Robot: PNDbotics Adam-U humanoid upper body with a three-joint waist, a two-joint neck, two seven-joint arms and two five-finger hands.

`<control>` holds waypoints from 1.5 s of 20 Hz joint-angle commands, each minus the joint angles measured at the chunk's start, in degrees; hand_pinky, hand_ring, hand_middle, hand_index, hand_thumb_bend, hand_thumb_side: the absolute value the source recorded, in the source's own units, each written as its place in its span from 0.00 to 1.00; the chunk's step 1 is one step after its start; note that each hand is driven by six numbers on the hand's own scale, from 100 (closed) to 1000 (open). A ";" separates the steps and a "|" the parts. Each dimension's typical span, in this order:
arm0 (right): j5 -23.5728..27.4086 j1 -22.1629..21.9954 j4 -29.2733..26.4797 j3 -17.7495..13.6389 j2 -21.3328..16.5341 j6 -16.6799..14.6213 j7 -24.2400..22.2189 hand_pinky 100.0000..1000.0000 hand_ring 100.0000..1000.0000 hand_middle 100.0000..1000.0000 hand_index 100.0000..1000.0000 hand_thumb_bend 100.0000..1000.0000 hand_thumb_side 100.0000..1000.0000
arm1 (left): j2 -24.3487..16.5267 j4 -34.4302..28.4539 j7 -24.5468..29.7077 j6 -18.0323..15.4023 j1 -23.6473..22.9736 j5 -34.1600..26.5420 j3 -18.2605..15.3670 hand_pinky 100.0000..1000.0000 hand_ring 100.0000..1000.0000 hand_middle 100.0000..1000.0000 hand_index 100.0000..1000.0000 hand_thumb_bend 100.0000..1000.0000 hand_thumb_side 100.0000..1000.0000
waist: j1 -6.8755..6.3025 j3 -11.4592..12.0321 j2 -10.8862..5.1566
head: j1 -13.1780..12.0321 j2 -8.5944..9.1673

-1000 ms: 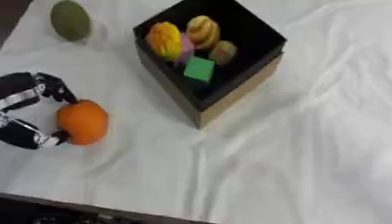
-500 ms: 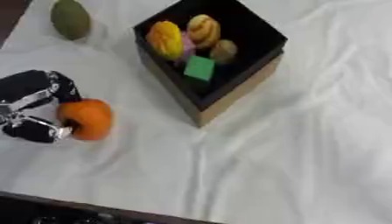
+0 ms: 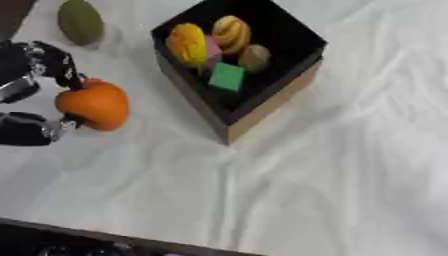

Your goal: Pick up objects on the table and place them in the box.

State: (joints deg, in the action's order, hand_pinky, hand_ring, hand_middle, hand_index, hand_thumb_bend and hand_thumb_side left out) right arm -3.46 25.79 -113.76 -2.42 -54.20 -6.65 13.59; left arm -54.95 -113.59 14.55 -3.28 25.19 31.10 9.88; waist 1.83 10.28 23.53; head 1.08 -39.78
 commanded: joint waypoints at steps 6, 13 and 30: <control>0.56 0.25 -0.83 -1.25 -1.40 0.06 0.48 0.86 0.86 0.69 0.73 0.00 0.25 | -0.06 -1.00 0.44 -3.98 10.34 -4.55 -0.44 0.63 0.52 0.47 0.52 0.06 0.00 | -1.05 0.01 -3.07 | 1.42 -0.57; 0.88 0.59 -0.83 -1.10 -1.15 -0.35 0.35 0.86 0.86 0.69 0.73 0.00 0.25 | 7.71 3.28 5.36 -3.57 22.98 -8.22 3.01 0.64 0.52 0.46 0.53 0.00 0.00 | -0.78 -0.75 -3.33 | 2.49 0.20; 2.15 3.32 -0.83 0.09 1.20 0.35 -2.06 0.87 0.86 0.68 0.73 0.00 0.28 | 24.90 32.55 7.12 -11.50 36.07 6.71 8.73 0.71 0.63 0.58 0.64 0.23 0.00 | 0.00 -3.24 -2.19 | 1.00 1.36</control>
State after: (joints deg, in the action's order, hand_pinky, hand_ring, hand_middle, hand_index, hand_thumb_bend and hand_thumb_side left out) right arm -1.76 28.31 -113.77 -1.83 -52.05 -6.23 11.78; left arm -29.99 -82.16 21.48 -14.05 59.95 36.22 18.88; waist 1.60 7.06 22.51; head 2.16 -39.17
